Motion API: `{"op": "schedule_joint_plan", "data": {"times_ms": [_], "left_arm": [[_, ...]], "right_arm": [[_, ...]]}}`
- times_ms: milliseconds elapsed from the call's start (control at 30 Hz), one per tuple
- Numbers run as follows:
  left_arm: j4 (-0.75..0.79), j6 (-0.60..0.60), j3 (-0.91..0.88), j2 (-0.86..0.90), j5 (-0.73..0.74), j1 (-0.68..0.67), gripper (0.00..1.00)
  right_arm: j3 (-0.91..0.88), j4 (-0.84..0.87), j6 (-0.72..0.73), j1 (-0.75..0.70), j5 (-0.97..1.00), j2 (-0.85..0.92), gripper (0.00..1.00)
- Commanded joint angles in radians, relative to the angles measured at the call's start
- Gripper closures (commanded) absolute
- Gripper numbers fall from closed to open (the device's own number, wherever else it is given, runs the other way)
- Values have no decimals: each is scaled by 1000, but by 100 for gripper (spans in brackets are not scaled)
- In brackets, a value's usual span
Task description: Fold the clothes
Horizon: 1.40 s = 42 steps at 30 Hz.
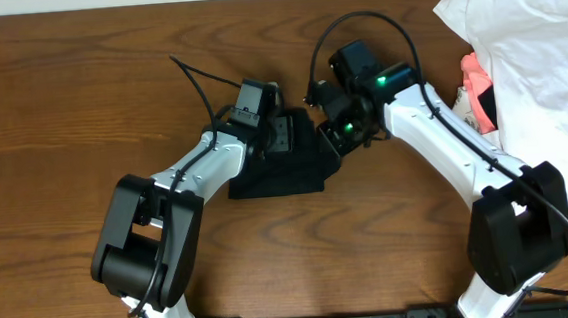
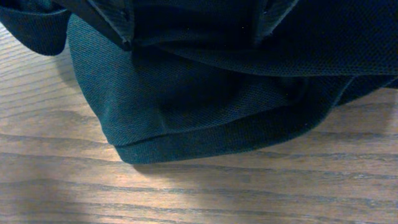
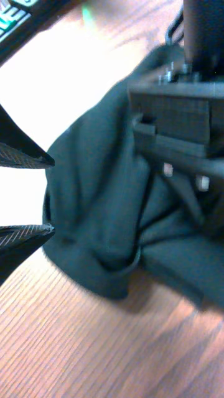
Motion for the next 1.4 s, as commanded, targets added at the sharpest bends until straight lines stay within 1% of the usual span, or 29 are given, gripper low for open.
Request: {"op": "schedule_joint_plan", "data": {"times_ms": [0,200,500,667,800,967,1100,1367], "left_arm": [[-20,6,-17,63,-27,7,39],[-27,6,-17,63,-27,9,39],[-28,6,-17,63,-27,37,39],[-28,6,-17,63,-27,53,39],[-27,6,-17,63,-27,65,39],[-27,6,-17,63,-27,74,39],[-27,6,-17,63,-27,74,39],[-37,6,-17,63,-23,74,39]], "right_arm": [[-2,13,-23,55,-40,15,72],[-13,73,-2,113,-35,15,72],[-101,178,11,121,-32,15,73],[-175,258,27,123,-33,15,73],[-258,357,65,124,-33,15,73],[-364,460,134,132,-54,15,70],[-408,473,161,140,-74,15,68],[-409,516,164,140,-74,15,67]]}}
